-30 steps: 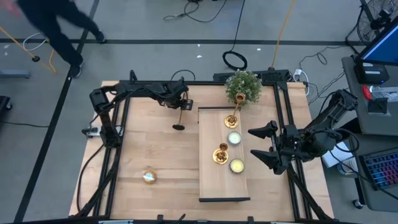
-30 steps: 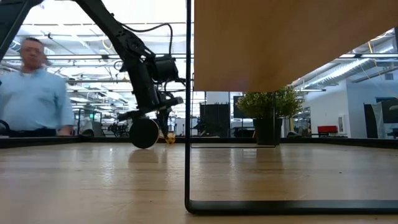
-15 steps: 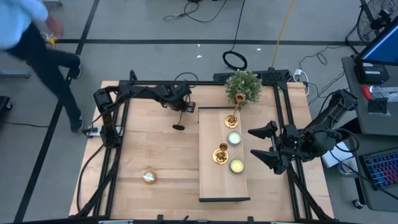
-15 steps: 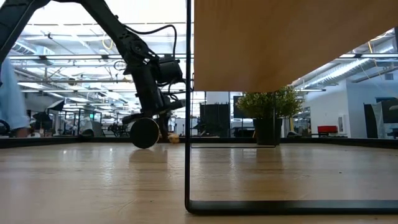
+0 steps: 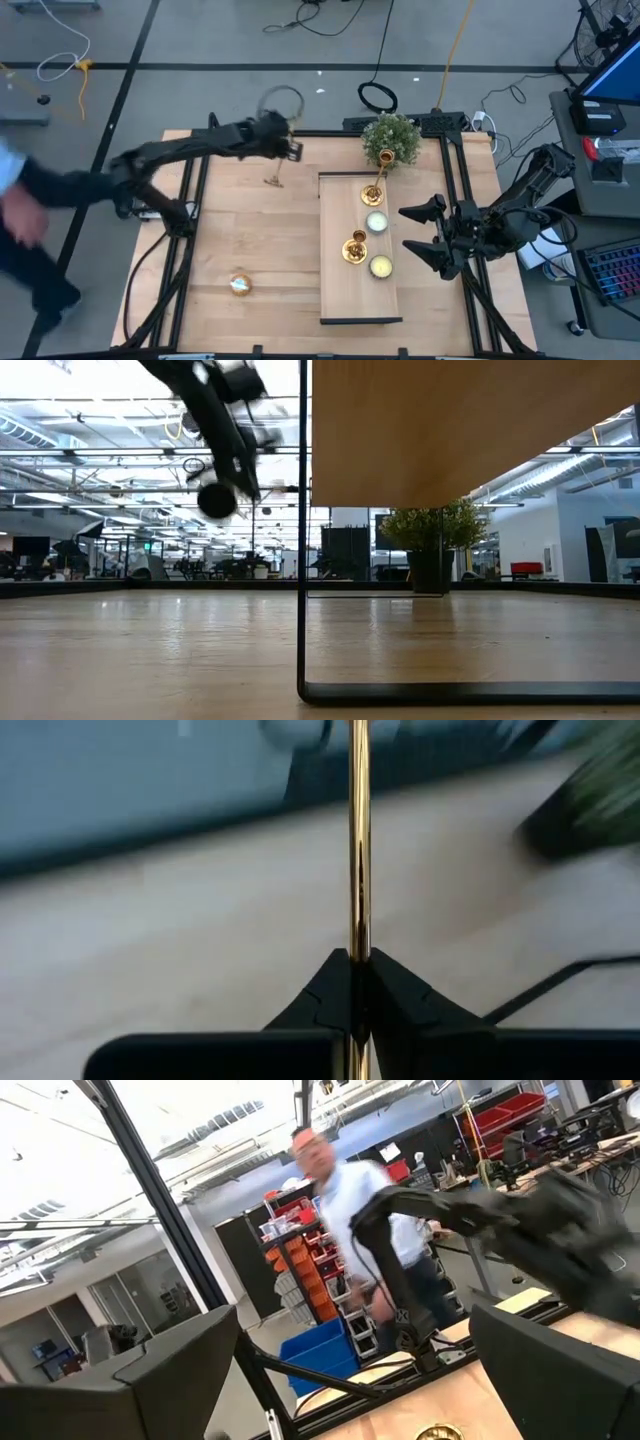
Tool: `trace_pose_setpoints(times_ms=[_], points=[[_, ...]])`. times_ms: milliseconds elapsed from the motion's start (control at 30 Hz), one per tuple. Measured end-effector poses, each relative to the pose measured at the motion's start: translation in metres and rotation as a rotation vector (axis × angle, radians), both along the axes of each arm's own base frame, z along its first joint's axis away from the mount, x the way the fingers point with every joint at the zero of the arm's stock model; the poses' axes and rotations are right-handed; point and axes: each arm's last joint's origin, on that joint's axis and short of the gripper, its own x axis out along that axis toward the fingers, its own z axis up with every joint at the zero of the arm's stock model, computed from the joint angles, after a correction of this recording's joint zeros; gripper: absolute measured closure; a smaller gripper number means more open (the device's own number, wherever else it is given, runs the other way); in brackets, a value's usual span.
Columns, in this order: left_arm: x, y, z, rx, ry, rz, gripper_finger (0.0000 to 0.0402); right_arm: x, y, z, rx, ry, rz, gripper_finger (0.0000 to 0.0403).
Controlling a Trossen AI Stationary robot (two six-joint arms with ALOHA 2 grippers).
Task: Pick & Place candle stick holders
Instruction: Put the gold candle holder on the shelf
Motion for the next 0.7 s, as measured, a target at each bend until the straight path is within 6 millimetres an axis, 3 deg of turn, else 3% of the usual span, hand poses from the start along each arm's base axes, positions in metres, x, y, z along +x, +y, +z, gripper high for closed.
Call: trace_pose_setpoints(times_ms=[167,300,533,700], points=[[-0.032,-0.059,0.079,0.254,-0.247,-0.034,0.0384,0.000,0.000,0.000,-0.002,0.001,-0.002,0.0009],[-0.049,-0.121,0.123,0.448,-0.461,-0.099,0.0384,0.000,0.000,0.000,-0.002,0.001,-0.002,0.0009],[-0.048,-0.217,0.147,0.643,-0.620,-0.201,0.0384,0.000,0.000,0.000,-0.003,0.001,-0.002,0.0009],[-0.028,-0.282,0.137,0.688,-0.703,-0.307,0.0384,0.000,0.000,0.000,-0.002,0.001,-0.001,0.0009]])
